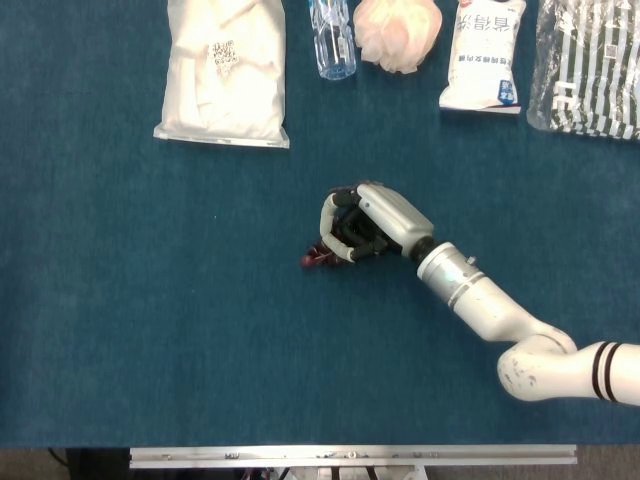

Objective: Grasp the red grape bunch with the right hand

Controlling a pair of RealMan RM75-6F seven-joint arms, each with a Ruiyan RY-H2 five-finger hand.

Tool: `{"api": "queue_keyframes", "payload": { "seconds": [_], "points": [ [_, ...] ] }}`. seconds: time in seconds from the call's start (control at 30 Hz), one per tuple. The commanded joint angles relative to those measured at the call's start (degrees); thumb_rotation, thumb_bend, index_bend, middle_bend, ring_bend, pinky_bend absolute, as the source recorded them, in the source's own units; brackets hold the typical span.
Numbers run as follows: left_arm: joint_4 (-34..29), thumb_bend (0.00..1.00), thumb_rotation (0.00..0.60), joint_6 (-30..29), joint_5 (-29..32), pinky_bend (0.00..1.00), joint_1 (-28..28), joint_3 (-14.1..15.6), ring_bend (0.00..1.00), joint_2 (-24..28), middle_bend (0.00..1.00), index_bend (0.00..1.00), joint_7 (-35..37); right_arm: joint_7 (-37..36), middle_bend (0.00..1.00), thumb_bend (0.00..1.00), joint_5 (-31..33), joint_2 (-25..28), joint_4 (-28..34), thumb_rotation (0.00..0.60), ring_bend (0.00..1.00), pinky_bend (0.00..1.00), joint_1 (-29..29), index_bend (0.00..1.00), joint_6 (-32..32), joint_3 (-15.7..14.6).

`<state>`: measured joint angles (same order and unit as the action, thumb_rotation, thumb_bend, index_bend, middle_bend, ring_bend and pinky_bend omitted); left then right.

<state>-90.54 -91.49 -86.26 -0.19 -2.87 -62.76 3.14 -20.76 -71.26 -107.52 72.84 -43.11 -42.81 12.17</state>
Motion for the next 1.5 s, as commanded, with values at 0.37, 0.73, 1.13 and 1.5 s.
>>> {"api": "queue_keyframes", "payload": {
  "seconds": [0.37, 0.73, 1.13, 1.5],
  "points": [
    [-0.1, 0.25, 0.600, -0.1, -0.3, 0.17, 0.0, 0.0, 0.23, -0.1, 0.31, 0.32, -0.2, -0.6, 0.94, 0.39, -1.7, 1.2, 2.4, 0.600, 0.93, 0.83, 0.6, 0.94, -2.2, 0.5],
    [-0.1, 0.25, 0.600, 0.2, -0.5, 0.17, -0.2, 0.0, 0.23, -0.2, 0.31, 0.32, -0.6, 0.5, 0.94, 0.39, -1.0, 2.7, 2.5, 0.600, 0.93, 0.83, 1.9, 0.94, -2.7, -0.9],
    [0.0, 0.25, 0.600, -0.5, -0.7, 0.17, 0.1, -0.1, 0.23, -0.2, 0.31, 0.32, -0.1, 1.1, 0.94, 0.39, -1.4, 1.3, 0.0, 0.600, 0.92, 0.83, 1.7, 0.94, -2.1, -1.5],
    [0.7, 0.25, 0.600, -0.4, -1.2, 0.17, -0.3, -0.3, 0.23, -0.4, 0.31, 0.32, 0.3, 4.8, 0.82, 0.39, -6.8, 14.3, 14.8, 0.600, 0.78, 0.77, 6.0, 0.92, -10.1, -3.0]
  ]
}}
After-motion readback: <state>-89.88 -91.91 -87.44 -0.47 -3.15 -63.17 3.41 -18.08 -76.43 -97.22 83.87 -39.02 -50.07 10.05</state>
